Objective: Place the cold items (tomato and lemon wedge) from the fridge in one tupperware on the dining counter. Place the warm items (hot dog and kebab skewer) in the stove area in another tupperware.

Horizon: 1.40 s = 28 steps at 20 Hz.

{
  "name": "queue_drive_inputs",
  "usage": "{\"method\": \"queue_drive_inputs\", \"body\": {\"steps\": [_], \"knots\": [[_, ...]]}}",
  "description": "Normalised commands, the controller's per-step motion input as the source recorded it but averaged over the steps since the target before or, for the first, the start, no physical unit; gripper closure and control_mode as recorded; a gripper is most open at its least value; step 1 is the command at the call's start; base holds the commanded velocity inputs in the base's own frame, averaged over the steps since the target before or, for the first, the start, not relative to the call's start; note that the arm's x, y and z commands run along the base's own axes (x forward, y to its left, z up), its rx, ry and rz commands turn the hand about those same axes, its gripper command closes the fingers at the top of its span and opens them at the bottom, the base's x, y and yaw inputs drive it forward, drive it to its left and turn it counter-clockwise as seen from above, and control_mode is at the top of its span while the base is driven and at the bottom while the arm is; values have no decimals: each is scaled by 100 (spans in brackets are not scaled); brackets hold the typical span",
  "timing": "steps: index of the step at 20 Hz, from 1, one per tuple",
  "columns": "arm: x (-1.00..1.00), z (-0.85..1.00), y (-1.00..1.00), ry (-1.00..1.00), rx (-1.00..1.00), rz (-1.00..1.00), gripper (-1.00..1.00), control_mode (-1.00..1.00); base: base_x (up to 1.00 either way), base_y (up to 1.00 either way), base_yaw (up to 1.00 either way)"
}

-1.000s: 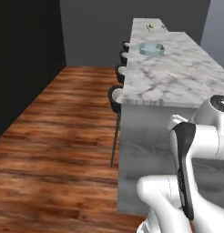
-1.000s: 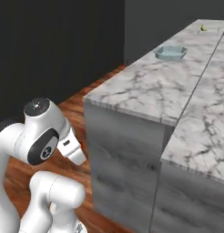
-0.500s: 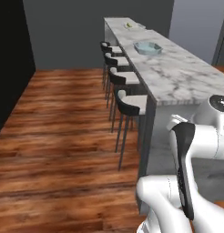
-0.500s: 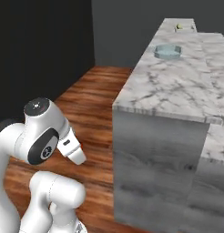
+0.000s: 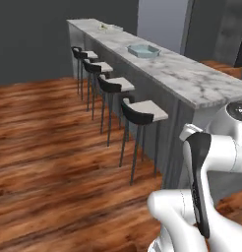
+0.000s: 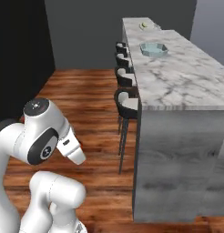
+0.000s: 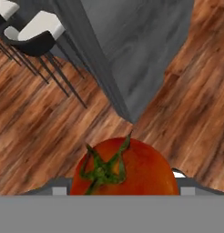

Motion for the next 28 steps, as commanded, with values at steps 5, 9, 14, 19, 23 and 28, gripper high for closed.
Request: {"method": "queue_drive_inputs", "body": {"steps": [5, 9, 14, 19, 23, 28], "knots": [[0, 0, 0, 0, 0, 0, 100, 100, 82, 100, -52], [0, 0, 0, 0, 0, 0, 100, 100, 92, 100, -51], [0, 0, 0, 0, 0, 0, 100, 100, 82, 100, -49], [0, 0, 0, 0, 0, 0, 100, 100, 74, 100, -47], [0, 0, 0, 0, 0, 0, 100, 100, 66, 100, -45], [0, 0, 0, 0, 0, 0, 100, 100, 61, 100, -45]]}}
